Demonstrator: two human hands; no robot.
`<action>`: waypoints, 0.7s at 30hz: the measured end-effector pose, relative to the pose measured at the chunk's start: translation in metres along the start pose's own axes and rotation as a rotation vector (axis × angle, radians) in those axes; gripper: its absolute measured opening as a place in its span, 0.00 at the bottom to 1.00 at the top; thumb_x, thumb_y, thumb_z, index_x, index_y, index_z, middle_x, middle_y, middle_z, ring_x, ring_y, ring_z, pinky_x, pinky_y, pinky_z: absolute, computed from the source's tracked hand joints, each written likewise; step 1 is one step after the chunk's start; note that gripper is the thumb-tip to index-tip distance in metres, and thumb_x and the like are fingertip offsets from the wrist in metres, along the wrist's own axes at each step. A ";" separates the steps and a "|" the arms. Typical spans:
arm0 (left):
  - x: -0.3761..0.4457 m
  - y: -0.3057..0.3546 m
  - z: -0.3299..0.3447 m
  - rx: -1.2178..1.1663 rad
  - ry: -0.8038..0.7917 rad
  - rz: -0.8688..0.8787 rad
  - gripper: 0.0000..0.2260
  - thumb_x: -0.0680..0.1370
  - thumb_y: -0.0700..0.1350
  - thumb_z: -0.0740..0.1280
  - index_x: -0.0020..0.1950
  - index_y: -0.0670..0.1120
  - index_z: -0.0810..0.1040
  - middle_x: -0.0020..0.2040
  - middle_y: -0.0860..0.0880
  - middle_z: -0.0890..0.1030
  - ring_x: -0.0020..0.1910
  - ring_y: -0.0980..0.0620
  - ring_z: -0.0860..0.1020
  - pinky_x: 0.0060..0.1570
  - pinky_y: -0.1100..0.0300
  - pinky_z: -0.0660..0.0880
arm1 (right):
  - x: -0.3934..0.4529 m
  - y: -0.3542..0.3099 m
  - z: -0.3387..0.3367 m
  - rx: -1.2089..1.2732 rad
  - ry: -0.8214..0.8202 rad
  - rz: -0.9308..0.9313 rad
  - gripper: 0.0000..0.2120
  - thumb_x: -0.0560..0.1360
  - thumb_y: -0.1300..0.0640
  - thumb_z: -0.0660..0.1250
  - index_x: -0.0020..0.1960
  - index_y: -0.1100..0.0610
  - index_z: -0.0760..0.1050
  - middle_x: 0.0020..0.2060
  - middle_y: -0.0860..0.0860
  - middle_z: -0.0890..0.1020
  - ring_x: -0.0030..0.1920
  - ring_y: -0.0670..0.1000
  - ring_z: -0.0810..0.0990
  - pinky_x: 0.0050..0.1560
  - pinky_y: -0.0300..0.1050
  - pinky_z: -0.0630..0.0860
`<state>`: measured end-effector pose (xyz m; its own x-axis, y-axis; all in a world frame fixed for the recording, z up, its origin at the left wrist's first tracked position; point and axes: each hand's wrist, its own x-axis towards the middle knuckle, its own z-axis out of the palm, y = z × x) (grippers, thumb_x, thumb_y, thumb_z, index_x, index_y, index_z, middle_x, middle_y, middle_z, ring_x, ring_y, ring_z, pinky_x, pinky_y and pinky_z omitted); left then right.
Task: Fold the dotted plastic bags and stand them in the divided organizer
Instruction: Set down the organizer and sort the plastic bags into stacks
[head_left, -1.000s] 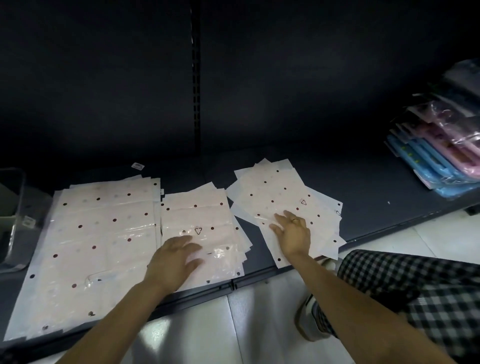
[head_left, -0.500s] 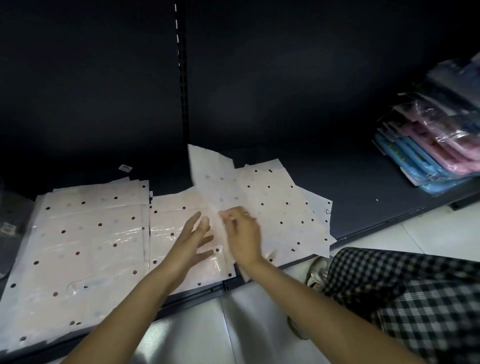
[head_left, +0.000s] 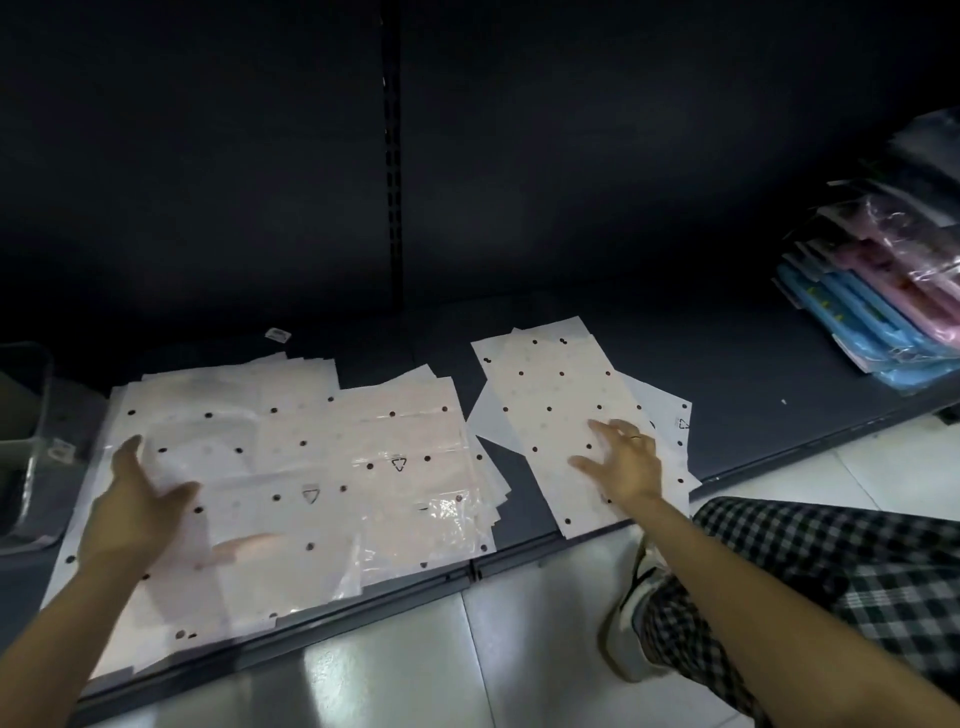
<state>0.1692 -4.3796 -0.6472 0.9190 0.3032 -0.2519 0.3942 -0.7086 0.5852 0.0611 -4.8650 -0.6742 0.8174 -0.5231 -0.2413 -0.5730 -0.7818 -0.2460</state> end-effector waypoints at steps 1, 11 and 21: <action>0.003 -0.009 -0.003 0.002 0.018 0.005 0.33 0.75 0.38 0.69 0.74 0.50 0.54 0.64 0.32 0.71 0.59 0.28 0.72 0.54 0.34 0.71 | 0.001 0.003 0.001 0.043 0.023 -0.001 0.24 0.72 0.42 0.69 0.66 0.46 0.72 0.66 0.48 0.69 0.64 0.55 0.65 0.59 0.47 0.67; -0.048 0.038 0.031 0.046 0.018 0.489 0.24 0.75 0.38 0.68 0.70 0.44 0.68 0.64 0.37 0.70 0.63 0.36 0.66 0.58 0.42 0.68 | -0.001 -0.030 0.004 0.095 0.055 -0.132 0.10 0.75 0.50 0.66 0.52 0.54 0.75 0.53 0.49 0.75 0.59 0.53 0.69 0.54 0.48 0.68; -0.059 0.014 0.067 0.378 -0.440 0.567 0.22 0.78 0.54 0.63 0.71 0.54 0.66 0.76 0.49 0.57 0.76 0.46 0.52 0.74 0.54 0.47 | -0.002 -0.035 -0.006 0.245 0.125 -0.031 0.10 0.78 0.53 0.64 0.50 0.57 0.82 0.51 0.53 0.79 0.50 0.55 0.77 0.46 0.46 0.73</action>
<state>0.1199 -4.4497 -0.6755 0.8631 -0.3892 -0.3219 -0.2306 -0.8707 0.4344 0.0800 -4.8388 -0.6600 0.8270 -0.5500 -0.1166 -0.5328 -0.7005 -0.4748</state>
